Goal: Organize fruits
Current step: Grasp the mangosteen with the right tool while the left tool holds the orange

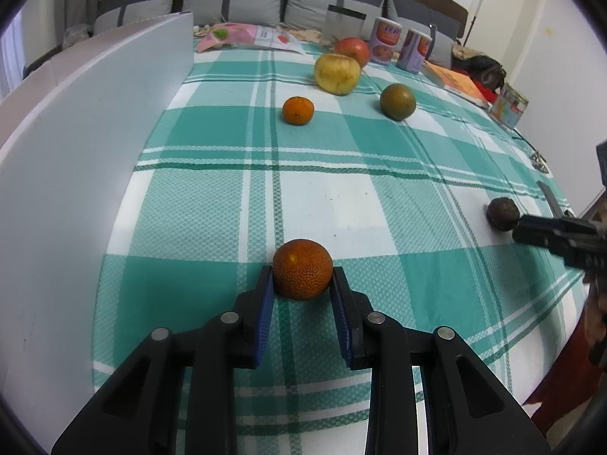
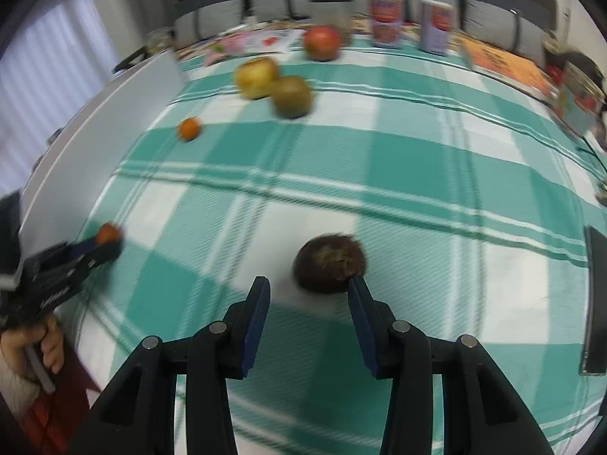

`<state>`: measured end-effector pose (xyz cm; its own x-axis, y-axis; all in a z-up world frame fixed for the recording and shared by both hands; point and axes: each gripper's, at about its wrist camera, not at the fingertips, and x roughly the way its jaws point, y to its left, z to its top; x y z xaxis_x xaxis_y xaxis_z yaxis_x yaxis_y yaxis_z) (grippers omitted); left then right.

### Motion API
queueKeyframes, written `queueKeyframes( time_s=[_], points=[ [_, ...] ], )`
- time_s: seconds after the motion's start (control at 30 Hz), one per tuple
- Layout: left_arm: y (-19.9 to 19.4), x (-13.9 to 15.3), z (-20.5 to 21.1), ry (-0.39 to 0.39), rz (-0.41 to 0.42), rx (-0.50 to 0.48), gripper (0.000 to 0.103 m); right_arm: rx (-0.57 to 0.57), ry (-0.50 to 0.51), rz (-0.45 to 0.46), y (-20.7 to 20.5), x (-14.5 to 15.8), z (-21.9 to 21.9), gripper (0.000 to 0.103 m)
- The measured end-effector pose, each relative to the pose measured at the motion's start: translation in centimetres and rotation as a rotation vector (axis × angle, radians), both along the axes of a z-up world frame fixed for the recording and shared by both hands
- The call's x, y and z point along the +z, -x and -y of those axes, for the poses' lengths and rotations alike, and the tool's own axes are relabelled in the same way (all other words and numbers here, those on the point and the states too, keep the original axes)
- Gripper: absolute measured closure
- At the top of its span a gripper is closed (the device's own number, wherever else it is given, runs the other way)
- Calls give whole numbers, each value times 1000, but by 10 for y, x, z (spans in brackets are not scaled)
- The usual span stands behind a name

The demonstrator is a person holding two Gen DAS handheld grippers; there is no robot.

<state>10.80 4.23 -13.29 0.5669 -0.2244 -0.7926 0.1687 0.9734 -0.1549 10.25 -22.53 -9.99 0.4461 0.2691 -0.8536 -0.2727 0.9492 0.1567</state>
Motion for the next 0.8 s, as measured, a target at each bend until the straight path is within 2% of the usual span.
queueKeyframes(
  time_s=[0.1,0.27,0.47,0.53,0.63,0.7,0.73,0.77,0.8],
  points=[
    [0,0,-1,4,0,2,73,76,-11,13,8,-1,-14,59],
    [0,0,-1,8,-2,5,73,45,101,84,5,-1,-14,59],
    [0,-1,0,4,-1,4,73,172,240,131,-7,-5,-30,59],
    [0,0,0,5,-2,4,73,183,301,155,-10,-9,-33,59],
    [0,-1,0,6,-1,5,73,160,329,149,-18,-12,-27,59],
    [0,0,1,1,1,5,73,139,316,139,-23,-13,-20,60],
    [0,-1,0,3,0,5,73,110,275,120,-28,-12,-12,62],
    [0,-1,0,5,-1,6,73,69,218,102,-31,-10,-2,69],
    [0,-1,0,8,-2,7,73,4,123,73,-37,-8,15,69]
  ],
)
